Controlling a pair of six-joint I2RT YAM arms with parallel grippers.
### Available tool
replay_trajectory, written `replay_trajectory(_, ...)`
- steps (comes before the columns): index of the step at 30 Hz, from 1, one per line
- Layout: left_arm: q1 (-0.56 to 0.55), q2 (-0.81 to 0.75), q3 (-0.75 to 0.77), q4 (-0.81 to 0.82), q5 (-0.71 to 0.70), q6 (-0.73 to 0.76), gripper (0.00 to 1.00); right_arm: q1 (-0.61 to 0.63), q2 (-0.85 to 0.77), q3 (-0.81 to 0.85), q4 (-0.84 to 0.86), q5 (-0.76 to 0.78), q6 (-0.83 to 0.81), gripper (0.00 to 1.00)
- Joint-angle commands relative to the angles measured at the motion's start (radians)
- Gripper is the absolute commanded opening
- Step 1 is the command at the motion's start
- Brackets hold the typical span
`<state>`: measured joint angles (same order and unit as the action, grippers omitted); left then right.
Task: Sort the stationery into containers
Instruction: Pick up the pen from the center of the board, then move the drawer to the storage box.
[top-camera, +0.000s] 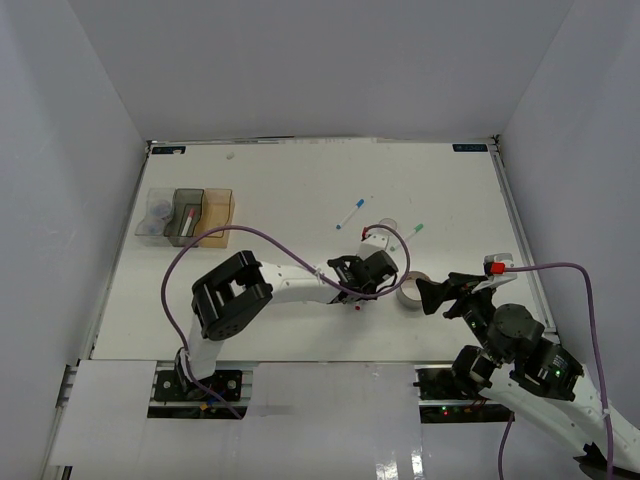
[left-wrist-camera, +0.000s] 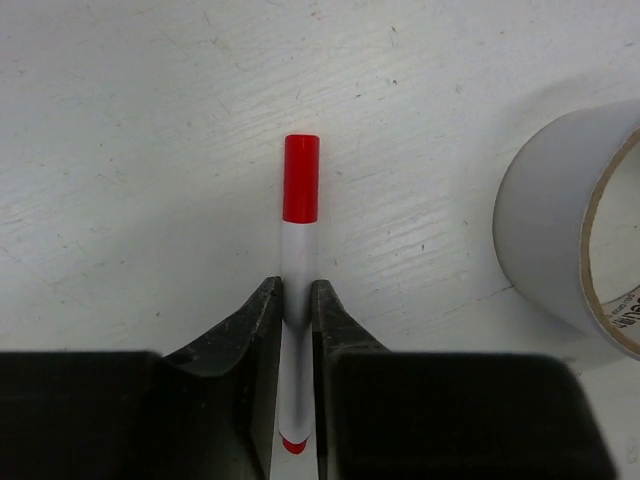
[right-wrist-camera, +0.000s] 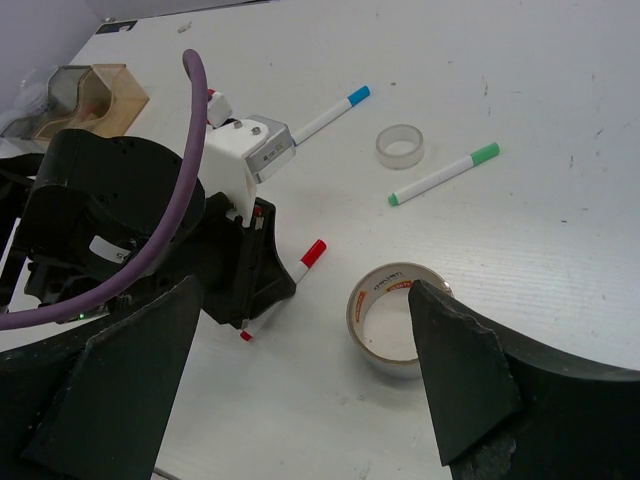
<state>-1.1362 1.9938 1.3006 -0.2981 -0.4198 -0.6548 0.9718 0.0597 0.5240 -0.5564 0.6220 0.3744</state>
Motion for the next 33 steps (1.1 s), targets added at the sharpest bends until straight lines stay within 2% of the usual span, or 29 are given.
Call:
replay_trajectory(1, -0.002, -0.019, -0.026, -0.064, -0.052, -0.025, 0.21, 0.007, -0.006, 0.016, 0.01, 0.019, 0.009, 0.9)
replay_trajectory(5, 0.039, -0.094, -0.072, -0.098, -0.088, -0.005, 0.12, 0.007, -0.006, 0.014, 0.013, 0.016, 0.009, 0.9)
replay_trajectory(9, 0.136, -0.211, -0.159, -0.107, -0.108, 0.037, 0.06, 0.007, -0.004, 0.013, 0.015, 0.013, 0.009, 0.9)
replay_trajectory(16, 0.451, -0.466, -0.271, -0.095, -0.082, 0.23, 0.05, 0.007, 0.014, 0.001, 0.033, -0.011, -0.005, 0.9)
replay_trajectory(20, 0.633, -0.558, -0.251, -0.087, -0.057, 0.404, 0.05, 0.007, 0.035, 0.004, 0.038, -0.027, -0.017, 0.9)
replay_trajectory(27, 1.01, -0.581, -0.17, -0.043, 0.027, 0.564, 0.05, 0.007, 0.035, 0.001, 0.042, -0.042, -0.02, 0.9)
replay_trajectory(30, 1.096, -0.541, -0.12, -0.036, 0.03, 0.561, 0.05, 0.007, 0.026, -0.001, 0.047, -0.047, -0.023, 0.9)
replay_trajectory(33, 1.128, -0.489, -0.087, 0.014, 0.053, 0.581, 0.05, 0.008, 0.025, -0.002, 0.05, -0.056, -0.028, 0.9)
